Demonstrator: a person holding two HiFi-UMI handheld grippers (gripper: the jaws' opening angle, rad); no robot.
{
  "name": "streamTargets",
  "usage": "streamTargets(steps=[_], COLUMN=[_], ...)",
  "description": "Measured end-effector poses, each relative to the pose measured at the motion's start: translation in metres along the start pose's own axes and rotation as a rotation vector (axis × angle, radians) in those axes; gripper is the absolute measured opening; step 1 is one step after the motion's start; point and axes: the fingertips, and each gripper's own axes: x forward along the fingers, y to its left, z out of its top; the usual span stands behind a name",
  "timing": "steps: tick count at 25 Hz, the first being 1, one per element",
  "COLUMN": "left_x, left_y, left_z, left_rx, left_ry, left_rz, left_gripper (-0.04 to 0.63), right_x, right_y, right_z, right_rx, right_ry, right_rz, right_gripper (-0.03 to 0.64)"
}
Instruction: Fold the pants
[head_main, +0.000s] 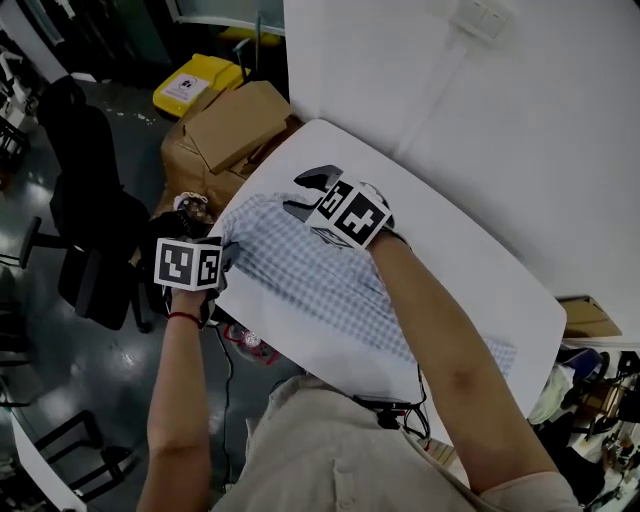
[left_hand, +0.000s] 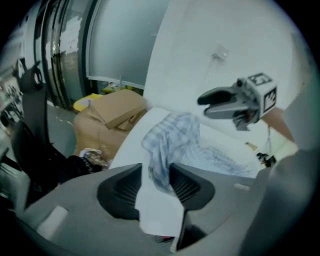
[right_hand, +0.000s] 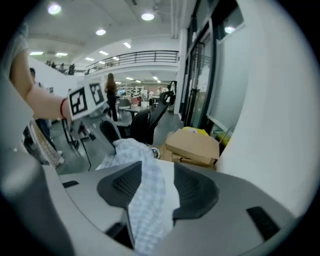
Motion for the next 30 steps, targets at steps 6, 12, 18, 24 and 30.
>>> streamTargets(steps=[6,12,18,24,30], left_x=[0.015,0.010,0.025,0.051,0.093], left_y=[-0.002,-0.073,-0.148,-0.252,-0.325], left_z=[-0.006,0.013,0.001,-0.052,-0.114], left_rx=[0.022,-0.091,-0.040,0.181,0.338], left_ry=[-0.032,-0.218,-0.213,-0.046,0.169], left_rz=[0.032,-0.291,-0.466,-0.565,-0.574], left_gripper=[0.259,0.217,0.146,0.133,0.133], right_x=[-0.035,-0.092,-0.141,-0.169,-0.162], right_y=[-0.003,0.028,0.080,0.107,0.106], right_z=[-0.060,-0.131,-0.215,-0.288,-0.321], right_rx=[0.055,0.115,0.184,0.220,0.267], right_ry=[0.136,0.219,0.363,0.508,0.561], right_rz=[0.018,0.019,0.070,0.068,0.074], right_gripper=[0.212,0.081,0.160,0.179,0.179])
